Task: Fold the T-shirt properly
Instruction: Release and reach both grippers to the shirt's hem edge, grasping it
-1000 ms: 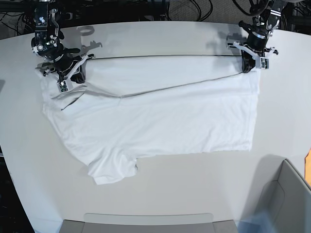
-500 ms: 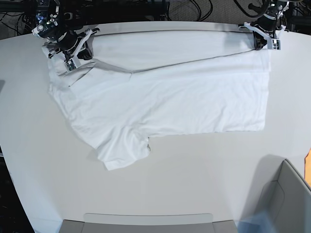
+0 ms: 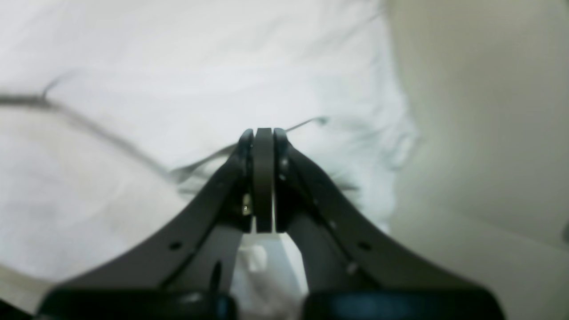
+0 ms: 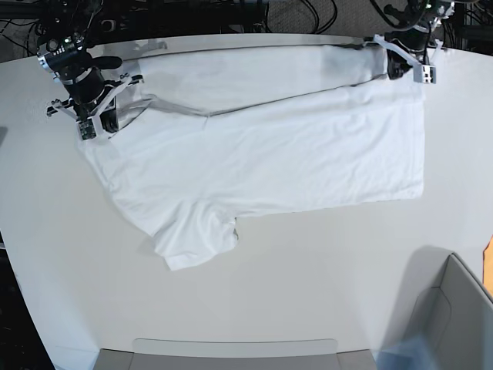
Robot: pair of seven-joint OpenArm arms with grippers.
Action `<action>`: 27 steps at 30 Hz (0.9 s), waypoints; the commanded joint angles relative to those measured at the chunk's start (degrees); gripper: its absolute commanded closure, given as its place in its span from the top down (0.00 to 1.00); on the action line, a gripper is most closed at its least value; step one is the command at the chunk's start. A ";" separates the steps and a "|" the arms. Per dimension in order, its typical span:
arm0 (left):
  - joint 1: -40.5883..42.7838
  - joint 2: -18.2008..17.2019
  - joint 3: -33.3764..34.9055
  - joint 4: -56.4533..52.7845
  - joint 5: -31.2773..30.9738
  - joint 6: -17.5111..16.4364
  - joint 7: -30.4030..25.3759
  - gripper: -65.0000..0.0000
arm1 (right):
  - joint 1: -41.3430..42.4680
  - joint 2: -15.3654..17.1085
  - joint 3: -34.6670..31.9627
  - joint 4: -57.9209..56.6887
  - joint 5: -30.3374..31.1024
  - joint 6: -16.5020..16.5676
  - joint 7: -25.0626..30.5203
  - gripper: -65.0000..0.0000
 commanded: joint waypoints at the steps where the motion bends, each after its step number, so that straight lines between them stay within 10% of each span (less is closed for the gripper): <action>1: 0.53 -0.63 -0.76 1.54 0.28 0.03 -0.14 0.00 | 2.03 0.79 -0.11 1.07 0.68 -0.13 1.58 0.00; 10: -8.35 -0.45 -6.57 2.51 0.36 0.03 17.88 0.00 | 23.39 3.51 -4.59 -6.75 0.50 -0.04 -13.19 0.00; 20: -23.65 5.70 -6.65 2.51 0.63 0.03 34.59 0.00 | 41.86 5.54 -12.50 -46.66 -11.81 -0.56 -5.01 0.00; 27: -26.99 8.34 -6.65 2.33 0.63 0.03 36.87 0.00 | 34.56 4.22 -12.68 -44.55 -17.61 -0.13 -6.50 0.00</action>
